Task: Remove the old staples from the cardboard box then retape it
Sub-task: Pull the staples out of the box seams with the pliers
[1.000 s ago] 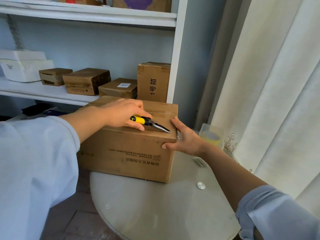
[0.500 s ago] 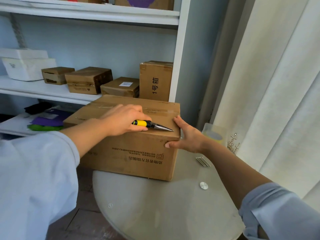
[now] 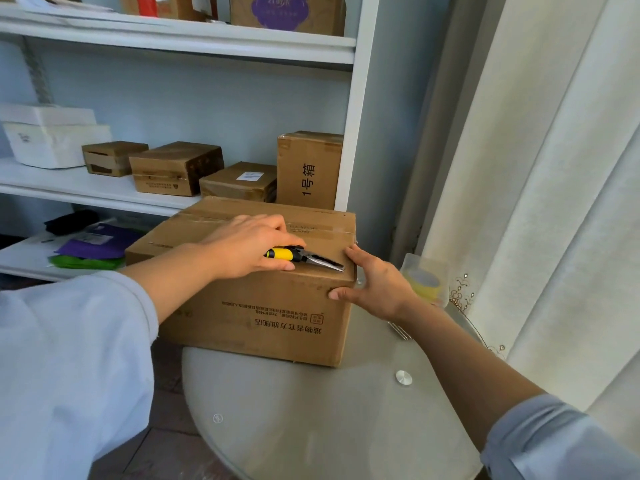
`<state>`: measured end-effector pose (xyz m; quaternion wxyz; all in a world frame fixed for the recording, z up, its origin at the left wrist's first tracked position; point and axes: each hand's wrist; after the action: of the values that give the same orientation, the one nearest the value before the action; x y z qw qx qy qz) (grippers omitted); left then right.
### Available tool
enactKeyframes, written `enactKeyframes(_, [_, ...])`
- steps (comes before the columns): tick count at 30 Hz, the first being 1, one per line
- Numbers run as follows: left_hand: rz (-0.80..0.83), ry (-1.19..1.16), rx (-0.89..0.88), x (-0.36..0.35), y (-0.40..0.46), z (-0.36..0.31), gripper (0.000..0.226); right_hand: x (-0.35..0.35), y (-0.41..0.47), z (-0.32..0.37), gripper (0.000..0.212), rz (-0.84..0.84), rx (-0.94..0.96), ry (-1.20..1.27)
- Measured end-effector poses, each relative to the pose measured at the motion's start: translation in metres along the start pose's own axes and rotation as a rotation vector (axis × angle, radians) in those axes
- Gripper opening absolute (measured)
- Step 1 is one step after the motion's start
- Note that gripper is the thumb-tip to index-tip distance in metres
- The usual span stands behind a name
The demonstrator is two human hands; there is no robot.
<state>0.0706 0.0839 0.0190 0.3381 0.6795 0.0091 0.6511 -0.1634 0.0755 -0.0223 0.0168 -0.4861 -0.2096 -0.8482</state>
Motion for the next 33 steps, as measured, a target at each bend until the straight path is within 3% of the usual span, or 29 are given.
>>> enactKeyframes(6, [0.057,0.015,-0.033,0.000,0.016,0.002,0.051,-0.002,0.003,-0.003,0.089,-0.004,-0.028,0.029])
enactKeyframes(22, [-0.009,0.158,-0.127,-0.003,0.016,0.008,0.052,-0.005,0.008,-0.010,0.090,-0.002,-0.036,0.076])
enactKeyframes(33, [-0.024,0.059,-0.001,-0.013,-0.002,-0.001,0.040,-0.002,0.004,-0.005,0.086,-0.022,-0.012,0.020])
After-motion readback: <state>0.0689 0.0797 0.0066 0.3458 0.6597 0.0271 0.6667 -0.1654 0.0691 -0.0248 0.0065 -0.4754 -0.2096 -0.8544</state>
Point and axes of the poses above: each hand's wrist, its own y-axis towards the middle knuckle, its own x-axis out of the back of the hand, z = x × y, and after that the axes turned 14 degrees about -z, right-handed
